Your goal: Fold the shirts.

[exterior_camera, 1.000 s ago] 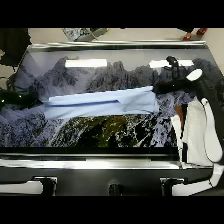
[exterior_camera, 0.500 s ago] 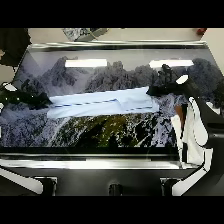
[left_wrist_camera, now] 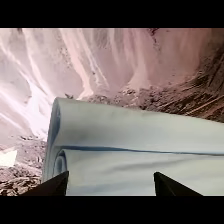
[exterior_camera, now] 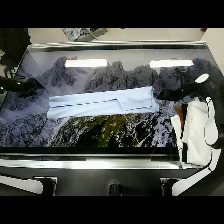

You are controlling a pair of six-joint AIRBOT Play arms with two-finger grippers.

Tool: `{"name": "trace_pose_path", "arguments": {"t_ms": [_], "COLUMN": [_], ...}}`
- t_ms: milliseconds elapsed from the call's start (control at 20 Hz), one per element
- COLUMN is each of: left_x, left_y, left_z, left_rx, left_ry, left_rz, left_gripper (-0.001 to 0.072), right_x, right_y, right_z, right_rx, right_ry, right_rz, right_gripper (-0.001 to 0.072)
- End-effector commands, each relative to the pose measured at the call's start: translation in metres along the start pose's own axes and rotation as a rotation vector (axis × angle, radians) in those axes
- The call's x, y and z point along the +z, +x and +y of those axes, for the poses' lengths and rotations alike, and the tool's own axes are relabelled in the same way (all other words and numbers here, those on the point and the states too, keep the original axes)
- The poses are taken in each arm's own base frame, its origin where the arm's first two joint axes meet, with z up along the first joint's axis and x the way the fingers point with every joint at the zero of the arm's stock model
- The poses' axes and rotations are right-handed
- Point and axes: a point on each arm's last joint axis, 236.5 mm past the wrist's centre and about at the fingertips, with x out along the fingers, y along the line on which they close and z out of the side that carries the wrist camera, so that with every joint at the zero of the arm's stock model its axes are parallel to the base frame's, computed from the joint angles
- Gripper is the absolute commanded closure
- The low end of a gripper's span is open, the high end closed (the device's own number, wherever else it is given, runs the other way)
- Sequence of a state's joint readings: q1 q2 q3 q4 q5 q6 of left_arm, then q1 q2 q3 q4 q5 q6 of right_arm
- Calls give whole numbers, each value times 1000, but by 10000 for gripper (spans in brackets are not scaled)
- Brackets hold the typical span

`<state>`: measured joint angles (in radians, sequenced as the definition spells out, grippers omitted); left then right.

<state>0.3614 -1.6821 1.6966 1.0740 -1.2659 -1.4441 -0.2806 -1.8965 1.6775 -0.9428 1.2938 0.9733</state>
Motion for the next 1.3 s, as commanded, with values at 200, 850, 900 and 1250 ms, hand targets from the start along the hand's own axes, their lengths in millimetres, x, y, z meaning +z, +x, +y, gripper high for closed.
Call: {"name": "trace_pose_path", "arguments": {"t_ms": [200,850,900,1250], "left_x": [1,-10,-10,-10], "left_y": [-47,-32,-32,-32], "left_z": [-52,-77,-77,-78], "left_rx": [-28,-51,-51,-53], "left_ry": [105,151,151,153], "left_rz": [-71,-32,-33,-32], "left_gripper": [73,73,74,74], "right_x": [4,15,16,7], "right_y": [7,59,54,47], "right_z": [54,39,38,21], "right_rx": [412,93,71,-35], "right_ry": [8,15,-3,15], "right_rz": [-61,-15,-18,24], "right_gripper": [1,1,1,1]}}
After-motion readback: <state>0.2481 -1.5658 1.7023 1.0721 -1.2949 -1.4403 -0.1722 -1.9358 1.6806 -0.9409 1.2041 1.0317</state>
